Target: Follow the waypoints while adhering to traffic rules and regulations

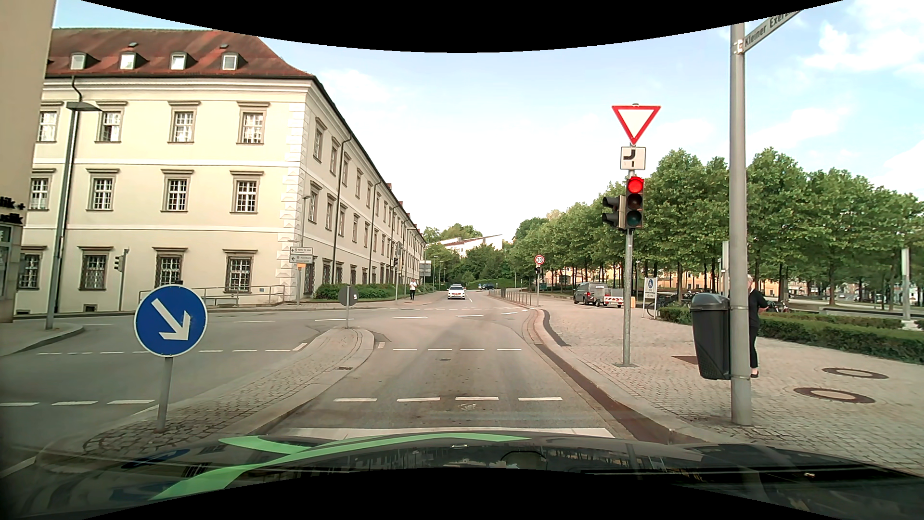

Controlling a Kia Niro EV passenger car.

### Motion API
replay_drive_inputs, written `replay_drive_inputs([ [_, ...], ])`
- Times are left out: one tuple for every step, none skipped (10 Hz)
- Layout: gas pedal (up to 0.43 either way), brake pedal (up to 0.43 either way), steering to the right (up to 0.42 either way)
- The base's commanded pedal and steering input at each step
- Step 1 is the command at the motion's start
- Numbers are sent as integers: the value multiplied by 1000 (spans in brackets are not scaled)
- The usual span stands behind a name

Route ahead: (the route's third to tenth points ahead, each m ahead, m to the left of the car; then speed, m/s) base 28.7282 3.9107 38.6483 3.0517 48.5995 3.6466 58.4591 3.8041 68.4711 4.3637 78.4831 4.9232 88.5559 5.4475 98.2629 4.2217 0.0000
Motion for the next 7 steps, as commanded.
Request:
replay_drive_inputs([
  [0, 457, 6],
  [0, 457, 6],
  [0, 457, 5],
  [0, 457, 5],
  [0, 457, 5],
  [0, 457, 5],
  [0, 457, 5],
])
